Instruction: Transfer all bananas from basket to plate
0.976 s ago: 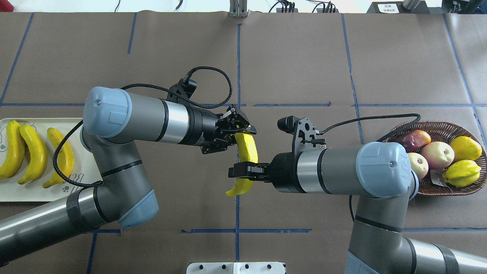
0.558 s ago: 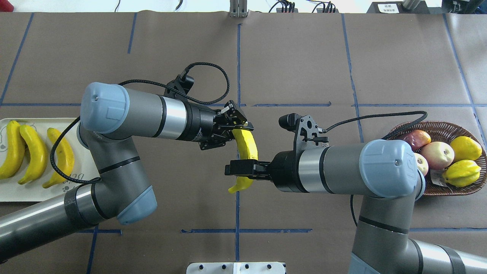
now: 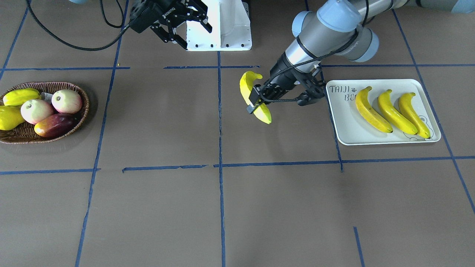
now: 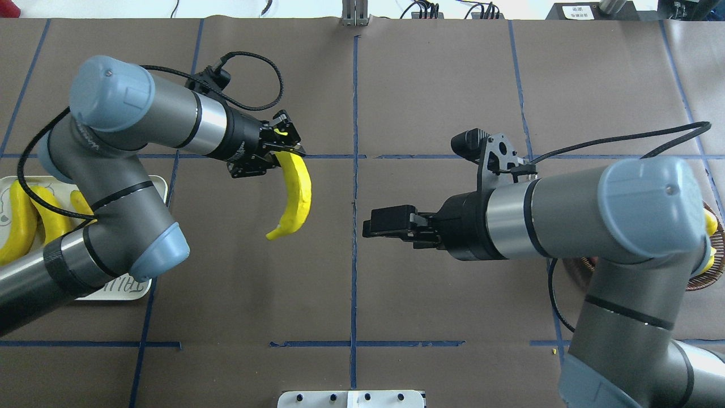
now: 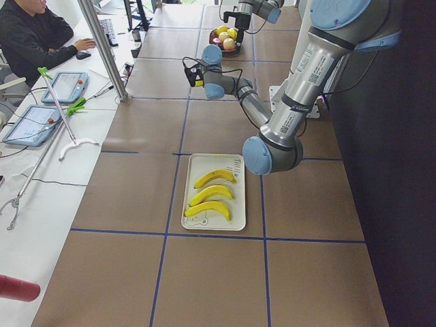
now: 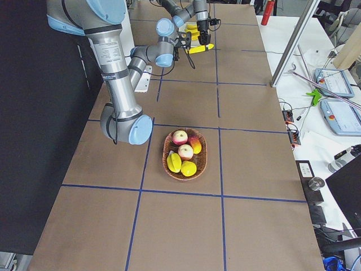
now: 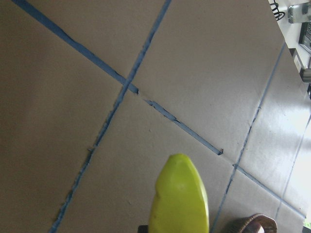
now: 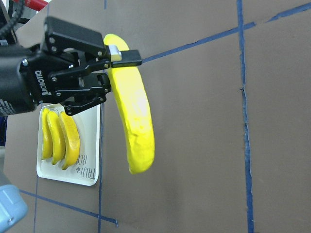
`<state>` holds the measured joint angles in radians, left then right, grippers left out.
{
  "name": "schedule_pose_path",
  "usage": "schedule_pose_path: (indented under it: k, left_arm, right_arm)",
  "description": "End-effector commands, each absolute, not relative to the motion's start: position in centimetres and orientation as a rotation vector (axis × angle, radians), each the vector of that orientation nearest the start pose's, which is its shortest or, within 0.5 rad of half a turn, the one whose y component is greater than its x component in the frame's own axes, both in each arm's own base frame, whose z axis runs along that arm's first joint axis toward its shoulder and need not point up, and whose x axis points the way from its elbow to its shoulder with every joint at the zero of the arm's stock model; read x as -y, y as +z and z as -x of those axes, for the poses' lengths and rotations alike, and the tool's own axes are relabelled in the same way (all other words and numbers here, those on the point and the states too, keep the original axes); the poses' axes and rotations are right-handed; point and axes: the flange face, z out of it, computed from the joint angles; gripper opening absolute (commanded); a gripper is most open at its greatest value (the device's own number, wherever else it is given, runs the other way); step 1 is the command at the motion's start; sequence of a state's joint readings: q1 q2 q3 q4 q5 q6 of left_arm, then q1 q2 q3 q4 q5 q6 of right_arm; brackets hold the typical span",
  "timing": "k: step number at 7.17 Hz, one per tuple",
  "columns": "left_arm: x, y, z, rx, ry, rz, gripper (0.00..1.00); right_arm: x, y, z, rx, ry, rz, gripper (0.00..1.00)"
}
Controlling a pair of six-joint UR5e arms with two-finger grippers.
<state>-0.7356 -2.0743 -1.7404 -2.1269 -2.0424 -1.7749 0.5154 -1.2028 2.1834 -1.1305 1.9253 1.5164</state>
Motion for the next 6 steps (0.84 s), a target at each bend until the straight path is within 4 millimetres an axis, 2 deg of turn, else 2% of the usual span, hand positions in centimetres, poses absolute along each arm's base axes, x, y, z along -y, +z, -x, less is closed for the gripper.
schedule_pose_path:
  k: [1, 2, 3, 4, 5, 6]
  left_arm:
    - [49.3, 29.8, -34.8, -1.062, -0.451, -0.017, 0.00]
    - [48.3, 35.7, -33.0, -0.961, -0.452, -0.039, 0.00]
    - [47.2, 41.1, -32.4, -0.863, -0.479, -0.032, 0.00]
    - [47.1, 43.3, -32.3, -0.818, -0.506, -0.031, 0.00]
    - [46.1, 45.0, -32.5, -0.788, -0.506, -0.019, 0.00]
    - [46.0, 45.7, -32.5, -0.775, -0.510, -0.010, 0.00]
  right_arm:
    - [34.6, 15.0, 32.8, 1.369, 0.174, -0.093, 1.00]
    - [36.0, 16.0, 32.0, 1.302, 0.196, -0.107, 1.00]
    - [37.5, 17.6, 31.2, 1.200, 0.171, -0.139, 1.00]
    - [38.7, 18.8, 30.6, 1.116, 0.138, -0.160, 1.00]
    - [39.9, 19.9, 29.4, 1.066, 0.126, -0.185, 1.00]
    - [40.7, 20.7, 28.4, 1.043, 0.106, -0.205, 1.00]
